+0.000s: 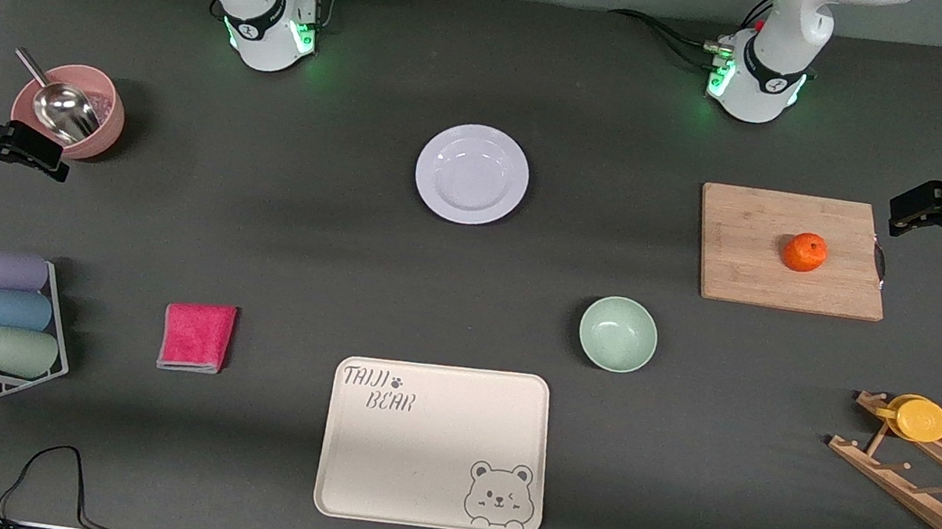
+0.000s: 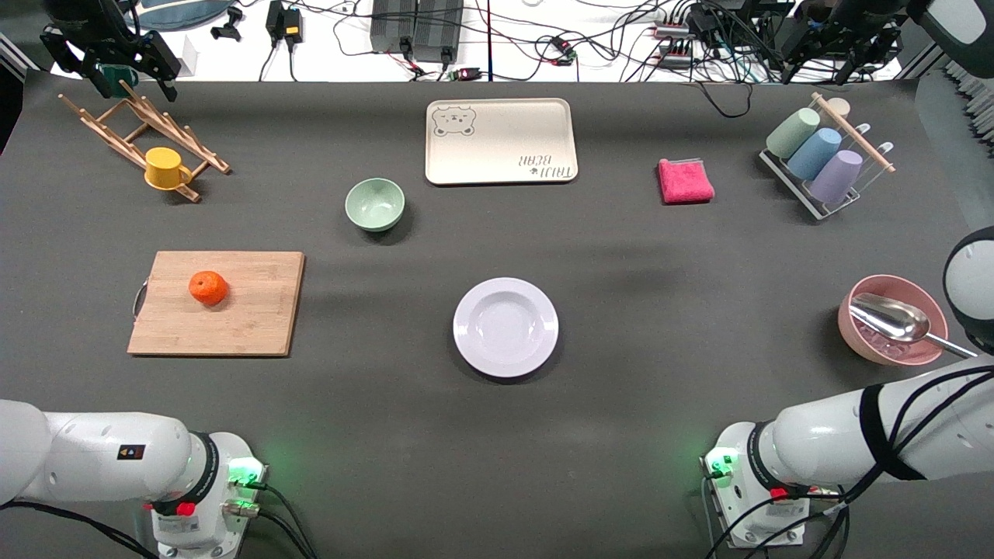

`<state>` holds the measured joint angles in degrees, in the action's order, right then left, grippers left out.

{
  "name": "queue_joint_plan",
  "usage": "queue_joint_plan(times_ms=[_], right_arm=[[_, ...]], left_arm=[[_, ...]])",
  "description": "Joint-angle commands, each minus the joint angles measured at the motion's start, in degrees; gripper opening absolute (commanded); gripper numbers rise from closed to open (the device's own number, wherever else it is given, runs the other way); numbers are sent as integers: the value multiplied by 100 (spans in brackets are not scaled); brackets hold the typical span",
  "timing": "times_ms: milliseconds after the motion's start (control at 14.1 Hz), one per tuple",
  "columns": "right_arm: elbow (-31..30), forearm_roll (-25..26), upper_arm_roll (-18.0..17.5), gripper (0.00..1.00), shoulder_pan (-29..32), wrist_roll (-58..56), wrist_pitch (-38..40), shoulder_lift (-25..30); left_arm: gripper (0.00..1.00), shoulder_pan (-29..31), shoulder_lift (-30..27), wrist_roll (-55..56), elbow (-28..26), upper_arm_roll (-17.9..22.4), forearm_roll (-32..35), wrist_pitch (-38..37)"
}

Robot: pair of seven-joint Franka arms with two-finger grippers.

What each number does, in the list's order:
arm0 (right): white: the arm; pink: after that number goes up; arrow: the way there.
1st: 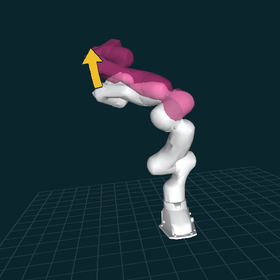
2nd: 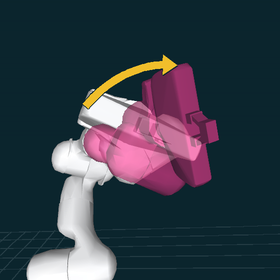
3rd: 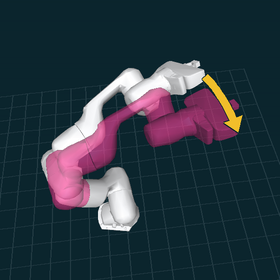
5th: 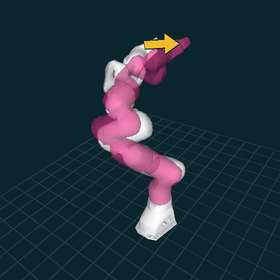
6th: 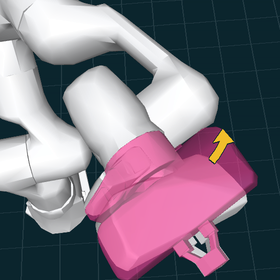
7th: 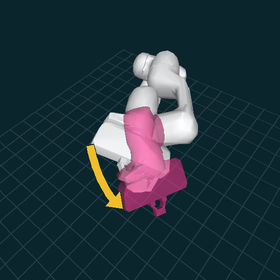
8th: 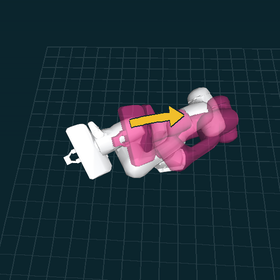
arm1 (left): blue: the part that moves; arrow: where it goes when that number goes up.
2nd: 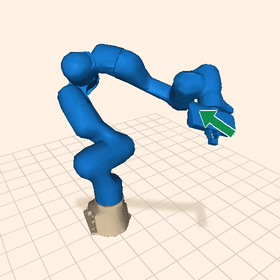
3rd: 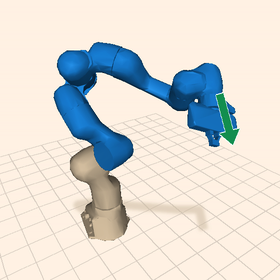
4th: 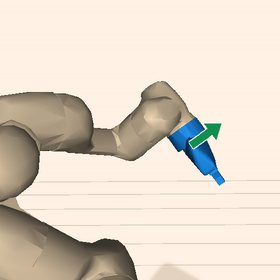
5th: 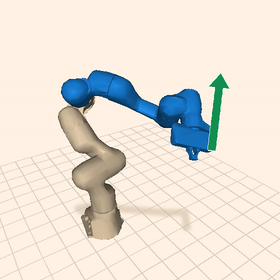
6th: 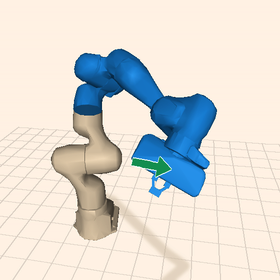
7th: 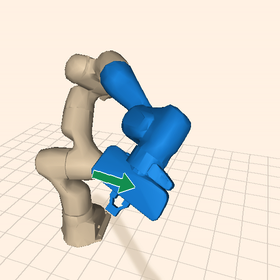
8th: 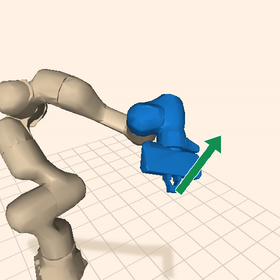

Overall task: Place orange and plate with both arms
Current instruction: 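Move the left gripper toward the orange on the cutting board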

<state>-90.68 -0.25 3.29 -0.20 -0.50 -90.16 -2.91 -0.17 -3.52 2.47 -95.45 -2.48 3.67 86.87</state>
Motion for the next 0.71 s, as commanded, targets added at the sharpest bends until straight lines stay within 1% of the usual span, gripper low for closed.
queue_joint_plan(times_ms=[0,284,427,640], right_arm=[[-20,113,-4,100,-6,138,156,133],[-11,104,-4,100,-7,147,156,89],[41,87,-4,100,-7,147,156,54],[42,69,-4,100,2,147,156,45]], left_arm=[[100,-1,106,-17,246,-50,-15,-389],[100,17,106,0,334,-42,-59,-391],[100,-237,115,-18,326,-24,-41,-426],[100,-238,115,-27,343,-6,-41,-417]])
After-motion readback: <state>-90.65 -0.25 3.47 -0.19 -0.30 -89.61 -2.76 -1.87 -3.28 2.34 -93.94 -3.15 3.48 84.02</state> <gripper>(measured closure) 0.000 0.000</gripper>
